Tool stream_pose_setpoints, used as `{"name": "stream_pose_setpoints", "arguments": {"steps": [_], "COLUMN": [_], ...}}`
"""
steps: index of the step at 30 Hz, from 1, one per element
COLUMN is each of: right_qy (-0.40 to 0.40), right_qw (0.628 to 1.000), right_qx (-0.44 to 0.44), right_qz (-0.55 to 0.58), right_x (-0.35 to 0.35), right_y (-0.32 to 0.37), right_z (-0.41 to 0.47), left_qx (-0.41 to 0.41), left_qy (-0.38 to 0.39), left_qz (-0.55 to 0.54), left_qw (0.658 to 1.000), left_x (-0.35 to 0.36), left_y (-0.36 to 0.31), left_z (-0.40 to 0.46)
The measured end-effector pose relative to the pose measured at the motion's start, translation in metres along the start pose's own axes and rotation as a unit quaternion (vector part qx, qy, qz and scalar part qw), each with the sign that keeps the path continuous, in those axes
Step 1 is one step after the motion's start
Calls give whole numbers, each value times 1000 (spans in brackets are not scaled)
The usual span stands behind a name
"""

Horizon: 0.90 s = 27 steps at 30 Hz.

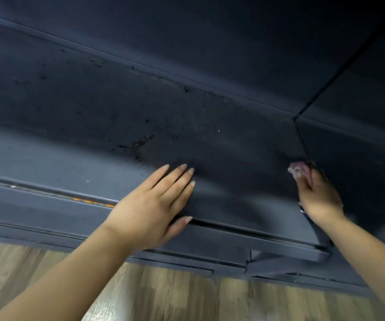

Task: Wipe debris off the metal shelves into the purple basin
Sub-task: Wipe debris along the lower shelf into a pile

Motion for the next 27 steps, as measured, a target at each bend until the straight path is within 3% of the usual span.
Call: {"name": "stream_pose_setpoints", "arguments": {"steps": [6, 11, 14, 17, 23, 27], "right_qy": [-11, -12, -3, 28, 44, -72], "right_qw": [999, 994, 971, 953, 952, 978], "right_qx": [31, -102, -238, -300, -282, -174], "right_qz": [1, -24, -9, 16, 112, 86], "right_x": [15, 40, 52, 58, 46, 21], "right_y": [41, 145, 204, 236, 218, 134], "right_z": [33, 36, 11, -13, -16, 11], "left_qx": [-17, -19, -22, -26, -29, -33], "left_qy": [16, 5, 13, 23, 23, -7], "left_qz": [-37, -33, -37, -32, -37, -44], "left_qw": [999, 999, 999, 999, 999, 998], "left_x": [1, 2, 1, 1, -3, -10], "left_y": [-1, -1, -1, -1, -2, -2], "left_z": [-1, -2, -1, -2, 0, 4]}}
Point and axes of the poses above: each hand's wrist, its own z-axis towards the middle knuckle, its own x-axis out of the palm, y = z × x, the point moved 2 cm from there along z, towards the middle knuckle, and after that the axes turned 6 degrees about -z, right-handed, at the moved point
